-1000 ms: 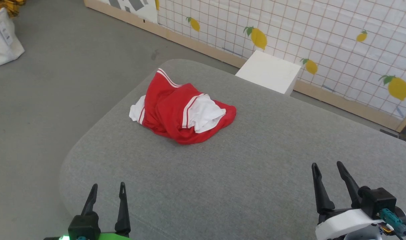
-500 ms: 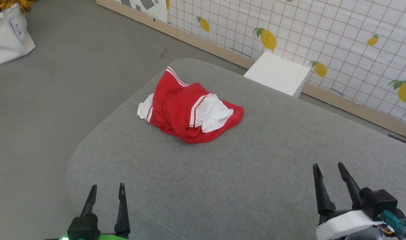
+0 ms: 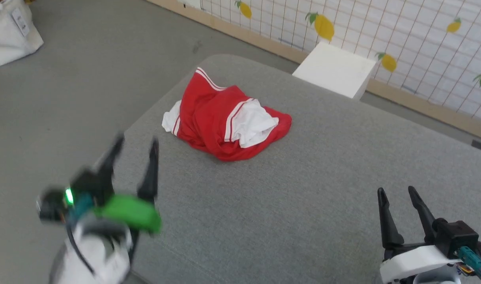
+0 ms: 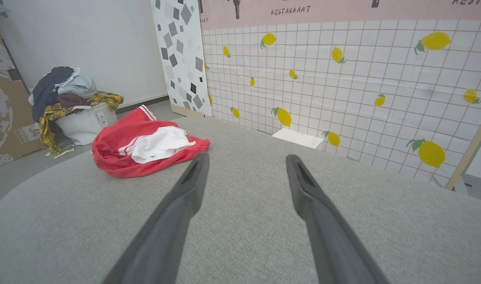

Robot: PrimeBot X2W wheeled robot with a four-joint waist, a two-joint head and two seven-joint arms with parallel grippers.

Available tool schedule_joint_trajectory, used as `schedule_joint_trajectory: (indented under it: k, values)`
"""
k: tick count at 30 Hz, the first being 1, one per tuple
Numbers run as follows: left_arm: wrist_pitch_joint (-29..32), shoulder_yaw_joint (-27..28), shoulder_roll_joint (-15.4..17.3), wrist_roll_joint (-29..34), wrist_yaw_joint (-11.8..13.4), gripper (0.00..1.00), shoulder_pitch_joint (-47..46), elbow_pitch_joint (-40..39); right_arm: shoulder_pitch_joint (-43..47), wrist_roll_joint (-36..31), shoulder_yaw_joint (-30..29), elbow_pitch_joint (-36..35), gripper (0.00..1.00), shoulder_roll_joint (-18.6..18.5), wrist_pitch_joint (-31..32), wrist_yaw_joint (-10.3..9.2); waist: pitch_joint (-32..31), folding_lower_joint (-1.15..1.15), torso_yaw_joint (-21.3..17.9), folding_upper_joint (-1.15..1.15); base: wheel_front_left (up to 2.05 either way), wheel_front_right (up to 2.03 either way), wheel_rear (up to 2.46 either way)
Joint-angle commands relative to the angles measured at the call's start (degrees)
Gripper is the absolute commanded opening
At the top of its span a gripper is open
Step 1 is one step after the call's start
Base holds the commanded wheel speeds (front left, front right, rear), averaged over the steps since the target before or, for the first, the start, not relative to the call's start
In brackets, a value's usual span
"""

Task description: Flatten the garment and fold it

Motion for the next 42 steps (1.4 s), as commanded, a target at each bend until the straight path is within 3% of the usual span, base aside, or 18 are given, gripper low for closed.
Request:
schedule_joint_trajectory:
  k: [1, 8, 12, 16, 22, 29, 40, 41, 42]
  values:
    - [2.63, -0.42, 1.4, -1.1, -0.83, 1.0, -4.39, -1.02, -0.87, -1.03, -0.24, -0.75, 1.0, 0.01, -0.31, -0.08, 2.39, 0.0, -0.75, 0.0, 0.0, 0.0, 0.0]
    - [14.08, -0.78, 7.1, -6.88, -2.58, 1.0, -23.01, 1.41, -3.12, -4.97, -0.14, -7.86, 1.0, 0.01, 2.48, -0.08, 10.94, 0.0, -3.97, 0.0, 0.0, 0.0, 0.0]
    - [20.31, -3.2, 12.43, -8.9, -2.92, 1.0, -31.24, 6.02, -4.66, -7.08, 0.87, -14.23, 1.0, -0.15, 5.27, -0.08, 16.57, 0.0, -6.9, 0.0, 0.0, 0.0, 0.0]
    - [24.6, -4.28, 14.77, -11.39, -2.98, 1.0, -37.34, 10.02, -5.5, -7.17, 1.16, -19.44, 1.0, -1.49, 7.47, -0.08, 21.29, 0.0, -8.82, 0.0, 0.0, 0.0, 0.0]
    - [30.5, -4.74, 14.55, -13.92, -2.51, 1.0, -41.49, 16.31, -6.47, -6.21, 1.52, -24.29, 1.0, -3.71, 9.77, -0.08, 27.12, 0.0, -11.58, 0.0, 0.0, 0.0, 0.0]
    - [37.29, -4.67, 13.48, -15.94, -0.19, 1.0, -41.21, 19.93, -8.06, -4.99, 0.45, -26.65, 1.0, -5.51, 10.52, -0.08, 32.66, 0.0, -14.55, 0.0, 0.0, 0.0, 0.0]
    - [53.96, -3.39, 14.81, -19.34, 5.25, 1.0, -36.86, 24.36, -8.6, -3.6, -1.37, -26.88, 1.0, -6.31, 9.73, -0.08, 35.86, 0.0, -17.42, 0.0, 0.0, 0.0, 0.0]
    - [54.05, -3.13, 14.83, -19.65, 5.37, 0.0, -36.78, 23.98, -8.76, -3.52, -1.38, -26.8, 1.0, -6.26, 9.64, -0.08, 35.84, 0.0, -17.54, 0.0, 0.0, 0.0, 0.0]
    - [53.74, -2.86, 15.06, -19.76, 5.43, 0.0, -36.69, 23.6, -8.96, -3.43, -1.33, -26.63, 1.0, -6.19, 9.53, -0.08, 35.7, 0.0, -17.67, 0.0, 0.0, 0.0, 0.0]
